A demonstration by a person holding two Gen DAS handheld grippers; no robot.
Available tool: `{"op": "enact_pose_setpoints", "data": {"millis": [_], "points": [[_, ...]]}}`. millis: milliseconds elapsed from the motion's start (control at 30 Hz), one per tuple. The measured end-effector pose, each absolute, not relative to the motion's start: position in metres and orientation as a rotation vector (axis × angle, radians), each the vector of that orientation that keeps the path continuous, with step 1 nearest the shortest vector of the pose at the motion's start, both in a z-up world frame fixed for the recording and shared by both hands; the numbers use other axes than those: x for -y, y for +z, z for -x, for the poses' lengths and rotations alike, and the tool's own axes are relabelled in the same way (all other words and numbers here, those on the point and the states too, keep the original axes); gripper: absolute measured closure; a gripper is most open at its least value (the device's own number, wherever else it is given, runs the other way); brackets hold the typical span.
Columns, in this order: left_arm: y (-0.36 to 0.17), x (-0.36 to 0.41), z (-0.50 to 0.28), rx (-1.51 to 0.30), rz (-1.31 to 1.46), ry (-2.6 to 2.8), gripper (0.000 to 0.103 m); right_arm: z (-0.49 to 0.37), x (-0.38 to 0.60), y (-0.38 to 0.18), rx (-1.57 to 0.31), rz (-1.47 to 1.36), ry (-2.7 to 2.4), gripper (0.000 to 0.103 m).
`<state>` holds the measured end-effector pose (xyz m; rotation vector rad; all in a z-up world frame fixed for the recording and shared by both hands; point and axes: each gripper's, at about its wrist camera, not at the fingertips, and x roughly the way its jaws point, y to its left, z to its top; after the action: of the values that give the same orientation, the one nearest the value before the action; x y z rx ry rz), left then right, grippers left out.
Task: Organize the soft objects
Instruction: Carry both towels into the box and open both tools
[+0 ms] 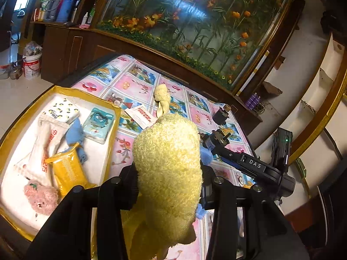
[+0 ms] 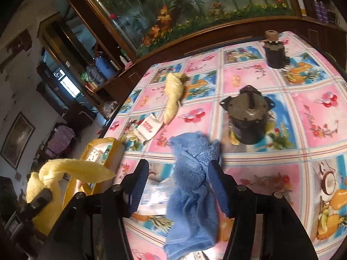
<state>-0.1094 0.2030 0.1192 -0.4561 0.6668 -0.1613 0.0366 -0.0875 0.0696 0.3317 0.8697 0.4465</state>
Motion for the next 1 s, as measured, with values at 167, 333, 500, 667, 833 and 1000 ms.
{"op": "enact_pose_setpoints", "data": {"millis": [167,333,500,667,833,1000], "points": [[0.11,-0.207,0.109,-0.685,0.473,-0.153,0.063,-0.049,0.086,0.061,-0.916,-0.303,0.418,0.043],[0.105,-0.209,0.111,-0.7,0.48,-0.15,0.063,-0.072,0.06,0.035,-0.976,-0.172,0.376,0.045],[0.116,-0.224,0.117,-0.673,0.502,-0.144,0.063,-0.066,0.068,0.048,-0.926,-0.223,0.429,0.061],[0.137,-0.249,0.119,-0.624,0.501,-0.11,0.063,-0.04,0.061,0.114,-0.78,-0.231,0.521,0.061],[0.152,-0.281,0.113,-0.592,0.469,-0.022,0.063,-0.027,0.028,0.162,-0.722,-0.242,0.665,0.061],[0.143,-0.31,0.096,-0.612,0.465,0.052,0.063,-0.031,-0.022,0.17,-0.797,-0.326,0.834,0.06]]}}
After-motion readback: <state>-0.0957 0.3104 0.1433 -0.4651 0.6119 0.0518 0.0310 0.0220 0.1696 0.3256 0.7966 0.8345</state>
